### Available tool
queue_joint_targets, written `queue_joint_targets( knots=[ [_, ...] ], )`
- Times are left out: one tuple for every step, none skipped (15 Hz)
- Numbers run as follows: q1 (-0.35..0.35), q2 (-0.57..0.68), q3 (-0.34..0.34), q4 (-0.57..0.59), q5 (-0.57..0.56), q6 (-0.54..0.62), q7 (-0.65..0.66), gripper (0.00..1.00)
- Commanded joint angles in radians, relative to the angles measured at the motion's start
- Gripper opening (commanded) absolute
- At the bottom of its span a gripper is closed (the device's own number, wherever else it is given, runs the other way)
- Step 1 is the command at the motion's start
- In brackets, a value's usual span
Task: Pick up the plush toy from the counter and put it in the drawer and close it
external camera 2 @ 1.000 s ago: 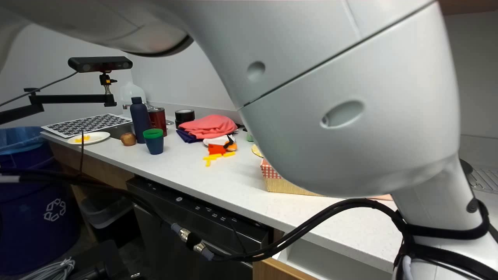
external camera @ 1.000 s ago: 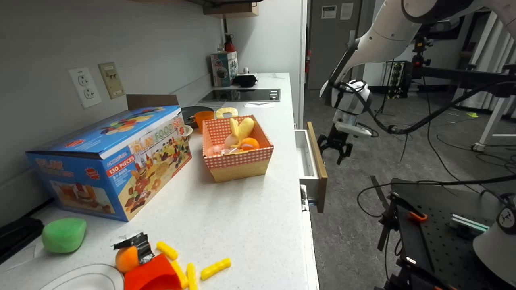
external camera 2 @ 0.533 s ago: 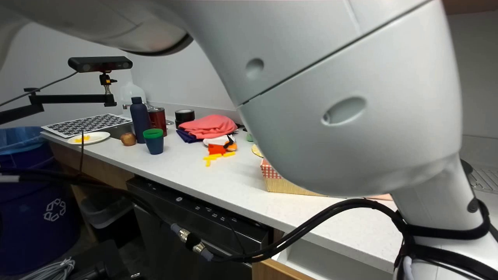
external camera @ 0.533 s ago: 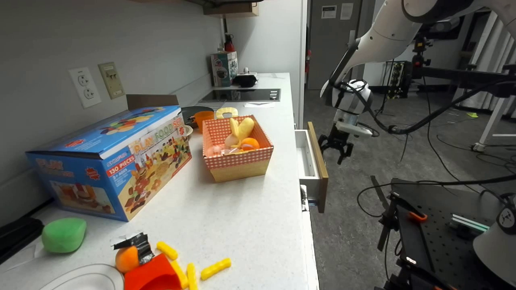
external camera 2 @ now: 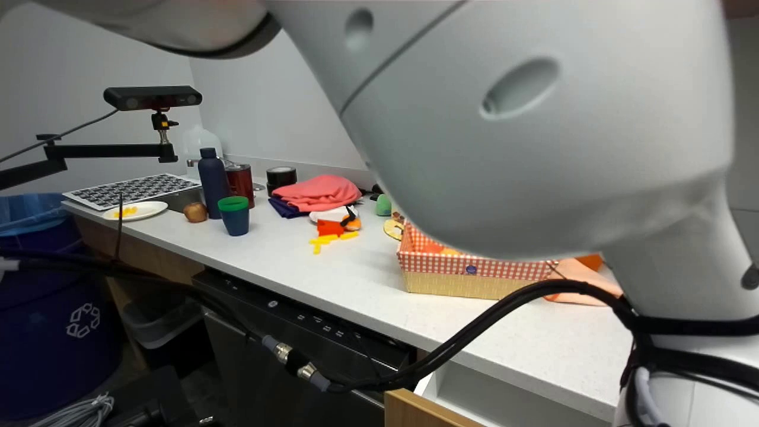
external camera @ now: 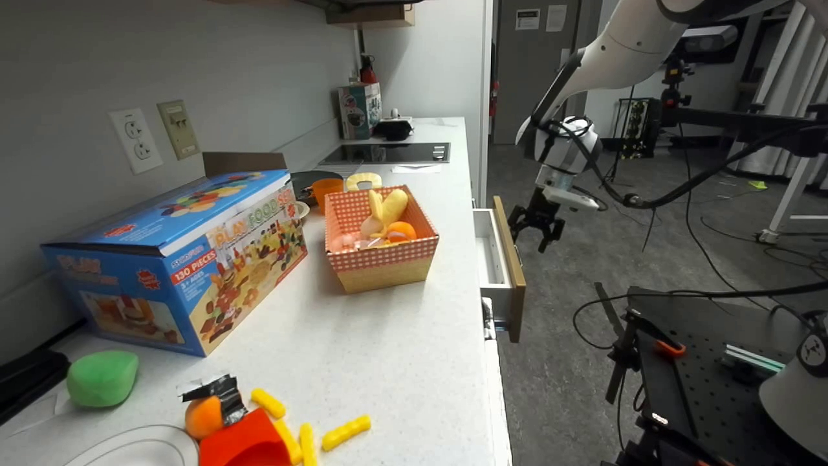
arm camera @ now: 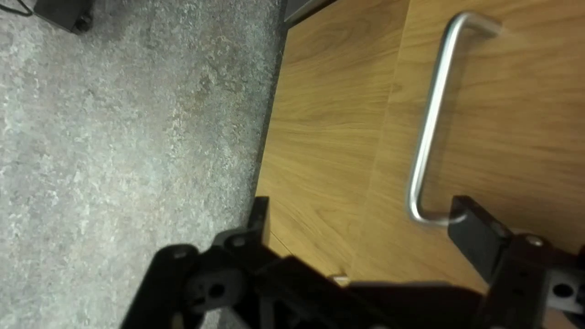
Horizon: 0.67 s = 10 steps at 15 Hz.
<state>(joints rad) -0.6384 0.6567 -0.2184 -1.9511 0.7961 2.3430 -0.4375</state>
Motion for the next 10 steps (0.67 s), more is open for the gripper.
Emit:
queue_joint_targets(
  knots=[
    [-0.023,-0.021,0.016,0.006,-0.009,-0.004,0.0,1.0],
    [-0.031,-0.036,0.017,0.009,-0.007,-0.011,-0.002,1.0],
    [-0.035,-0.046,0.018,0.009,-0.006,-0.016,-0.004,1.0],
    [-0.036,-0.049,0.019,0.009,-0.006,-0.018,-0.005,1.0],
    [-0.036,-0.049,0.021,0.009,-0.005,-0.018,-0.005,1.0],
    [-0.036,-0.048,0.022,0.008,-0.005,-0.018,-0.005,1.0],
    [-0.036,-0.047,0.023,0.008,-0.005,-0.018,-0.006,1.0],
    [-0.036,-0.047,0.024,0.008,-0.005,-0.018,-0.006,1.0],
    [-0.036,-0.047,0.024,0.008,-0.005,-0.018,-0.006,1.0],
    [-0.029,-0.068,0.016,-0.014,-0.018,-0.01,-0.005,1.0]
  ],
)
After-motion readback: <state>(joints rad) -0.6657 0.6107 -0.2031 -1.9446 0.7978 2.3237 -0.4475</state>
